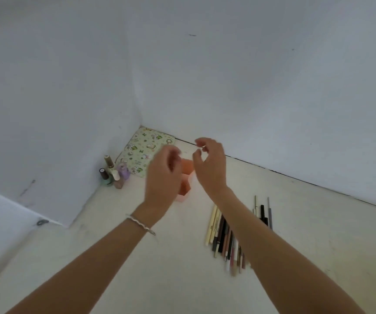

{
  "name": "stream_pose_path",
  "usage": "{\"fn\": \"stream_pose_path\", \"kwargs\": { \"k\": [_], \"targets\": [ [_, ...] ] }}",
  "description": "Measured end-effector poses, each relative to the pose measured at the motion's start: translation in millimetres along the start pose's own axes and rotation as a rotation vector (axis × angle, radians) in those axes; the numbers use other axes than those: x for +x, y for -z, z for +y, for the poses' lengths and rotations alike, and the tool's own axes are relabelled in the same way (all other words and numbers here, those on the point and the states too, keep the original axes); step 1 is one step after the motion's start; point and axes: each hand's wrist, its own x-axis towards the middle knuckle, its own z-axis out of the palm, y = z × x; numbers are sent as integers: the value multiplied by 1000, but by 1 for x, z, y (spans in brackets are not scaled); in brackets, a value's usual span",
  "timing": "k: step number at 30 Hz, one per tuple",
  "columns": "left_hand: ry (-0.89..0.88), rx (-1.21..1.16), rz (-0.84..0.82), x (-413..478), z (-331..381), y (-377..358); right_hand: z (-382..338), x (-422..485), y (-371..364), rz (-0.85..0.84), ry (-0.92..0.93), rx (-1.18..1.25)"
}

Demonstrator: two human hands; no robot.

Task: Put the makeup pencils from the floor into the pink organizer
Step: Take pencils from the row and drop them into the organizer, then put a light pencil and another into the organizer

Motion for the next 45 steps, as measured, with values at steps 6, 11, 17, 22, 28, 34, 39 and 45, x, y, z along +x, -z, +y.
{"fn": "stream_pose_path", "kwargs": {
  "k": [6, 11, 17, 22, 28, 34, 39, 45],
  "targets": [
    [252, 518, -671, -42, -30, -93, 27, 21, 64, 55, -120, -12],
    [343, 672, -733, -61, -45, -125, 65, 3, 107, 41, -194, -78],
    [409, 680, -680, -69, -51, -139, 103, -16, 121, 16, -280, -116],
    [423, 602, -672, -64, -46, -137, 116, -25, 105, -65, -327, -113],
    [274, 234, -341, -13, -15, -103, 121, -27, 64, -424, -429, -314],
    [135, 106, -204, 1, 7, -71, 123, -40, 29, -649, -233, -719],
    [68, -13, -79, 5, 3, -47, 126, -43, 19, -641, -303, -621],
    [-3, -13, 343, 45, -21, 6, 91, 16, 46, -178, -488, -175]
  ]
}}
